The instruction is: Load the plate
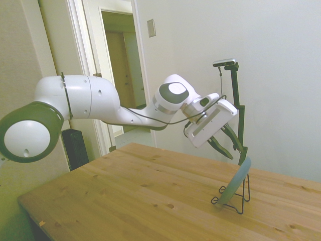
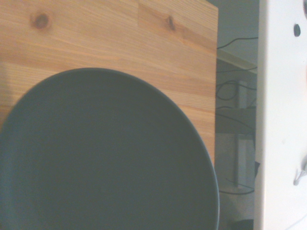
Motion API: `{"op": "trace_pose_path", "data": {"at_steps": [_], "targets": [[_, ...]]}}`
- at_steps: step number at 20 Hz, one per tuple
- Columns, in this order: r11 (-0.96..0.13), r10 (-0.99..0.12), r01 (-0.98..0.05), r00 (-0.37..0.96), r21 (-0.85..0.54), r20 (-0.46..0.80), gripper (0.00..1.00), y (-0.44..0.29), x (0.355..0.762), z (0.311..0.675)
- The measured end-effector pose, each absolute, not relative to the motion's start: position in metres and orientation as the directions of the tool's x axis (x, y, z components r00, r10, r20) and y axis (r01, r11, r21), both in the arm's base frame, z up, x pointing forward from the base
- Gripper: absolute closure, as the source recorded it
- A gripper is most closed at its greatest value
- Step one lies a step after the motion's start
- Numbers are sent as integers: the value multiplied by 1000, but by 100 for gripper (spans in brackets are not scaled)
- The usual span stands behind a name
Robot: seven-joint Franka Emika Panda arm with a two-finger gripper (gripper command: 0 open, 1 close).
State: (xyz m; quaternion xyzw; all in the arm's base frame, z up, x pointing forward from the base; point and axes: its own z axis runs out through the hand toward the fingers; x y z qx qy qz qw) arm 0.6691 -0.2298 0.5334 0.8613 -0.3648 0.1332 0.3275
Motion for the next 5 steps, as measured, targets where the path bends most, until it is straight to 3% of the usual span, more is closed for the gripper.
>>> {"op": "trace_pose_path", "data": {"at_steps": [5], "targets": [[-613, -616, -712, 703, 343, 356, 0, -172, 634, 597]]}}
